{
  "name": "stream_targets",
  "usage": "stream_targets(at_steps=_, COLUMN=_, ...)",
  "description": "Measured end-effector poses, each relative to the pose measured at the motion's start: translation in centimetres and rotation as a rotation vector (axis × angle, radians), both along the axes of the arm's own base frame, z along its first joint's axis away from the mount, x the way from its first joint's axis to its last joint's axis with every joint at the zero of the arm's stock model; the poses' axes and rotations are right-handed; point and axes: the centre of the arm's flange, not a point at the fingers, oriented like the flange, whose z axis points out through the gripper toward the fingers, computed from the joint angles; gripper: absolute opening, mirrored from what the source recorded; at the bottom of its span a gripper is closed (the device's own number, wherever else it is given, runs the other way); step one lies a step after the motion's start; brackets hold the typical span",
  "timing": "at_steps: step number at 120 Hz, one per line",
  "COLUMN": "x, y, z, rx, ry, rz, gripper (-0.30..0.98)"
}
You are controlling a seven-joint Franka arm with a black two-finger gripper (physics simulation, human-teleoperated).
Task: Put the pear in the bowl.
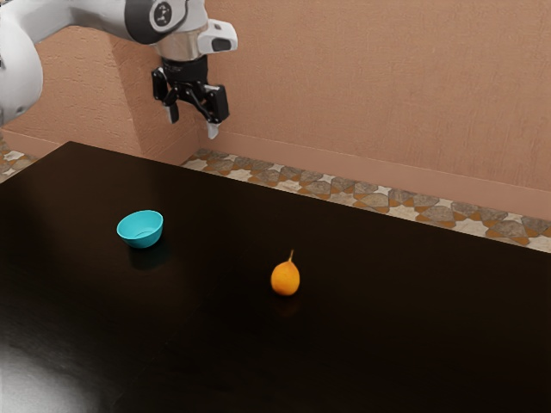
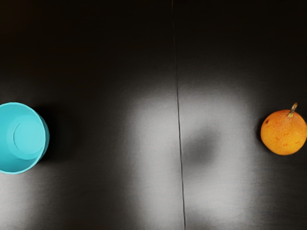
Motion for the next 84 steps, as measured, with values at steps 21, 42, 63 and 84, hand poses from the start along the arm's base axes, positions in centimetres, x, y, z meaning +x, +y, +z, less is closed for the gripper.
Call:
stream_targets(at_steps=21, x=1.2, y=-0.2, z=-1.5, rx=-0.006, ry=-0.030, rz=-0.008, gripper=0.69)
stream_targets(at_steps=42, x=1.2, y=-0.9, z=-6.8, rx=-0.055, ry=0.052, rz=-0.007, gripper=0.69)
stream_targets(at_steps=63, x=0.1, y=-2.7, z=-14.4, rx=-0.171, ry=0.157, rz=0.011, gripper=0.69)
stream_targets(at_steps=84, x=1.1, y=-5.4, z=-19.5, rx=-0.260, ry=0.160, rz=0.021, gripper=0.69)
